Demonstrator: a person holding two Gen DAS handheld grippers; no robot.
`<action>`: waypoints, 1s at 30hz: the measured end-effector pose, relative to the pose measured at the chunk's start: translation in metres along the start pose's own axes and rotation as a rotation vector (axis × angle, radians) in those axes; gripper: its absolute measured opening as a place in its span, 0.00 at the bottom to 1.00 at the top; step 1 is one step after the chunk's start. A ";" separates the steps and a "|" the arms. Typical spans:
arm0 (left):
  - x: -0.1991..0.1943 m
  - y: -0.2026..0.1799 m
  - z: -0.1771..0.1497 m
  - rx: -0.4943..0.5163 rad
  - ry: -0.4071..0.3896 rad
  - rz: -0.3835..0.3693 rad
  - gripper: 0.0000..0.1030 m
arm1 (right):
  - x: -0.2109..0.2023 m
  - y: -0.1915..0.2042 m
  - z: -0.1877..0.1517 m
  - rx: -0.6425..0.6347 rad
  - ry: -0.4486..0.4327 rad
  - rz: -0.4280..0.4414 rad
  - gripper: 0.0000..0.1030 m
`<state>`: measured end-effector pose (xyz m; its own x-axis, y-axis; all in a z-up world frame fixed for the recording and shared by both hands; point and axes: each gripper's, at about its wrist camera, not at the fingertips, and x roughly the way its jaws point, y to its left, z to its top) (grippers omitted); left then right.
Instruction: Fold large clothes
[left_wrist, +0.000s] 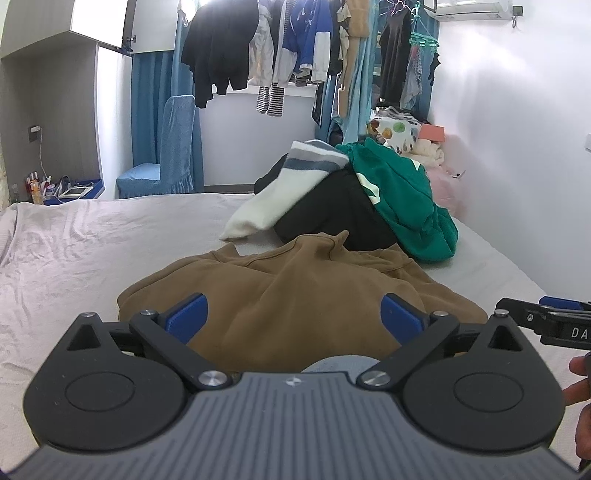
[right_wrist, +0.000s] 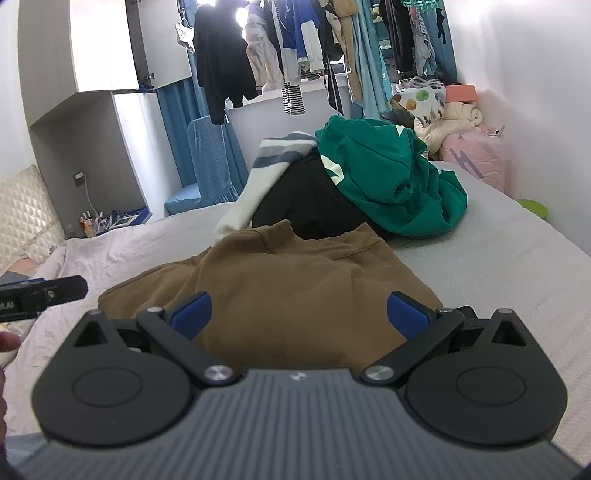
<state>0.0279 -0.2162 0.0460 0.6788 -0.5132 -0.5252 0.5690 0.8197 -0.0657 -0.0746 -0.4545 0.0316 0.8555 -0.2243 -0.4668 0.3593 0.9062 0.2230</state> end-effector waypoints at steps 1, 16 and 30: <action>0.000 -0.001 0.000 0.001 0.000 0.002 0.99 | 0.000 0.000 0.000 0.000 0.000 0.000 1.00; -0.004 -0.005 0.000 0.014 0.000 0.007 0.99 | 0.000 0.000 0.000 -0.001 0.000 0.000 1.00; -0.007 -0.005 -0.002 0.013 -0.003 0.018 0.99 | -0.001 -0.002 0.000 -0.005 0.003 -0.009 1.00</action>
<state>0.0197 -0.2167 0.0484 0.6902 -0.4997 -0.5233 0.5631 0.8251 -0.0451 -0.0760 -0.4562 0.0311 0.8511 -0.2319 -0.4711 0.3656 0.9057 0.2147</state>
